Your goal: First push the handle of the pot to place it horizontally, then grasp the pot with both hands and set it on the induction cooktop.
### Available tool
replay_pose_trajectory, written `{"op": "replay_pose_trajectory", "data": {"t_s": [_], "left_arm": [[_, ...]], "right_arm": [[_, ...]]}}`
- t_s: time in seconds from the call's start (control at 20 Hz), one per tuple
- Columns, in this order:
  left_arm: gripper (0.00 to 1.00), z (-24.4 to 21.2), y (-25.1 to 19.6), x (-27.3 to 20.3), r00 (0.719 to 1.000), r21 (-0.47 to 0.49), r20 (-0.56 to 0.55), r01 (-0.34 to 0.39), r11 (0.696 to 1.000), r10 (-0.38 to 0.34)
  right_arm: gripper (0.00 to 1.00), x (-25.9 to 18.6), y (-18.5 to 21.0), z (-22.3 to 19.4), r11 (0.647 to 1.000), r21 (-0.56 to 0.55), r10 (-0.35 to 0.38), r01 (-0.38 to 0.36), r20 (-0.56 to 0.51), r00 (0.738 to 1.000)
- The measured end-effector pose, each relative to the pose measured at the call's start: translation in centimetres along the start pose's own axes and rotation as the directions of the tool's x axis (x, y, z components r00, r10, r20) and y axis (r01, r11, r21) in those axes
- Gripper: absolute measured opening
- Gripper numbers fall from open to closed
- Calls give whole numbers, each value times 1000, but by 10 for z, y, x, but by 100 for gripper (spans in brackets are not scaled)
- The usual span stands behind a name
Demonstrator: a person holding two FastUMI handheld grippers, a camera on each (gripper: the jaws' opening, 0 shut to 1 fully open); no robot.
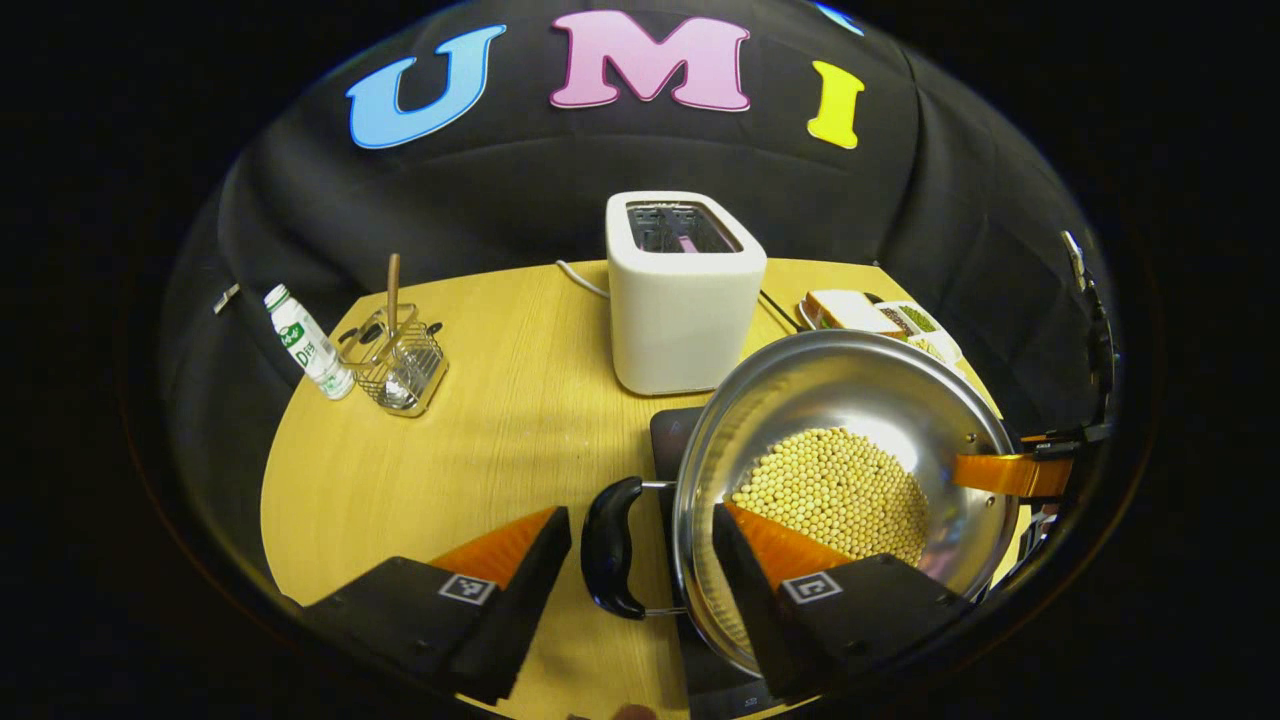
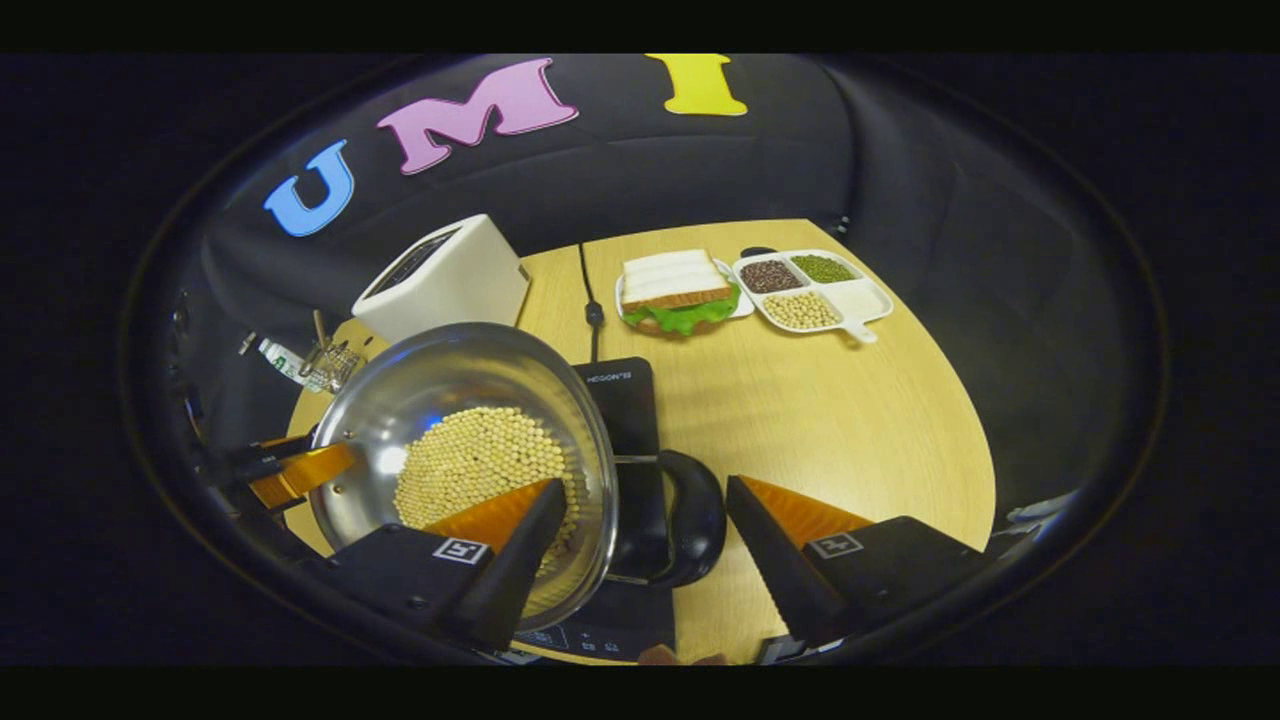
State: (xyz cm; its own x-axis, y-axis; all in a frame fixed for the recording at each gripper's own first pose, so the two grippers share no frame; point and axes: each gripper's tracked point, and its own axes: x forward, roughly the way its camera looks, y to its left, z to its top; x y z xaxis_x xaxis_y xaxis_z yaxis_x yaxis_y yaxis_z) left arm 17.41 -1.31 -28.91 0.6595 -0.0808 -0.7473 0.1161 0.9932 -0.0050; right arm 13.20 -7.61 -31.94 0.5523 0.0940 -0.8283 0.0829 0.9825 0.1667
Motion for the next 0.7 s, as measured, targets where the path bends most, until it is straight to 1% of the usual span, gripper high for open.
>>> {"op": "replay_pose_trajectory", "data": {"t_s": [0.05, 0.2, 0.4, 0.55, 0.7], "left_arm": [[96, 2, 0, -3, 1000, 7, 8, -5, 1000, 4], [96, 7, 1, -15, 999, 6, 48, -14, 1000, 13], [96, 19, -1, -40, 993, 13, 121, -12, 1000, 11], [96, 35, -3, -67, 979, 16, 203, -1, 1000, -2], [96, 51, -1, -98, 956, 6, 292, 9, 1000, -10]], "right_arm": [[99, -3, 0, 3, 1000, 14, -6, 6, 16, 1000], [99, -16, -1, 15, 999, 52, -12, 8, 65, 998], [99, -42, 1, 25, 997, 73, -18, 9, 129, 992], [99, -69, 4, 42, 999, 49, -33, 22, 224, 974], [99, -98, 7, 59, 999, 19, -45, 41, 320, 946]]}}
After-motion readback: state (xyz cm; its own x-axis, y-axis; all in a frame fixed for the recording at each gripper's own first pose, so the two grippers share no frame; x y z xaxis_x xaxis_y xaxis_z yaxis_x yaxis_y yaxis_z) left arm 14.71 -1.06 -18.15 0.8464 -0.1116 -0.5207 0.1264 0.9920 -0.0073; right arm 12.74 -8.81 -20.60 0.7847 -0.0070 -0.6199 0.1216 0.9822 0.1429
